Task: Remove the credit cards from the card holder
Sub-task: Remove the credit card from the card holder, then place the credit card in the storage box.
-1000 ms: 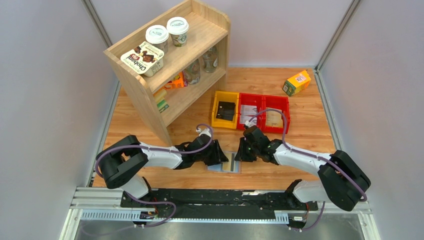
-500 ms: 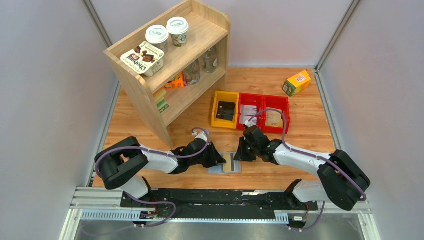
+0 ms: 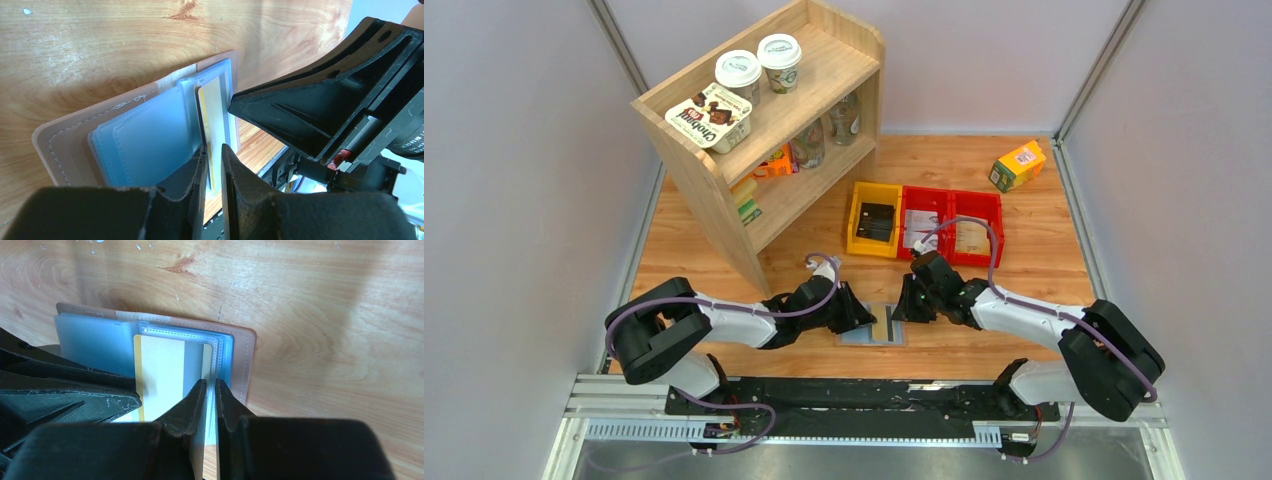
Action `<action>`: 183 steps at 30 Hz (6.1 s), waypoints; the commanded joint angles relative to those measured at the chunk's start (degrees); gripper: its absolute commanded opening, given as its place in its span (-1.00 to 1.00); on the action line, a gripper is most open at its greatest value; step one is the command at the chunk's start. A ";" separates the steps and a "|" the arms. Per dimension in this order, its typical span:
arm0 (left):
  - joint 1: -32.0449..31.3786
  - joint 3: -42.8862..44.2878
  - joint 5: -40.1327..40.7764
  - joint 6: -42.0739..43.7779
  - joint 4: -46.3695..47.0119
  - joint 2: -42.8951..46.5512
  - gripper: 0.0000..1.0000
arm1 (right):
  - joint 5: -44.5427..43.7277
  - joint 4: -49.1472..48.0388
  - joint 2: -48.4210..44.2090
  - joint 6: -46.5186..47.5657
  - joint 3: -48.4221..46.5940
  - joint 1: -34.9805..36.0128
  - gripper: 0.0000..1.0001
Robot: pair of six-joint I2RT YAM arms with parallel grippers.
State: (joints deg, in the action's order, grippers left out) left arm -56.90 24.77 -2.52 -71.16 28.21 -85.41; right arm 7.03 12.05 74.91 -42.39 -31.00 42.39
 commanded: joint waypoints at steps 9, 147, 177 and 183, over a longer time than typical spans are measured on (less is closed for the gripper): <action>-0.14 0.19 -0.82 -0.74 8.00 -1.17 -0.73 | 2.12 -3.44 1.55 -0.06 0.42 0.15 -0.76; -21.95 22.25 41.12 44.92 -38.03 21.50 0.31 | -0.79 7.90 -34.31 -1.13 -2.57 -18.72 -1.00; -7.87 10.47 25.02 18.69 -39.37 26.08 0.39 | 10.39 -7.41 6.83 10.31 -16.89 -48.46 -0.53; -7.70 10.47 24.85 16.93 -40.51 24.94 0.39 | 4.06 0.06 0.59 12.07 -18.03 -48.28 -0.01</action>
State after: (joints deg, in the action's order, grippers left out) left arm -64.99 35.18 22.55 -52.21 -13.06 -60.05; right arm 15.79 7.42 80.36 -32.08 -45.52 -6.02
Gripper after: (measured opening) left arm 0.694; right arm 0.461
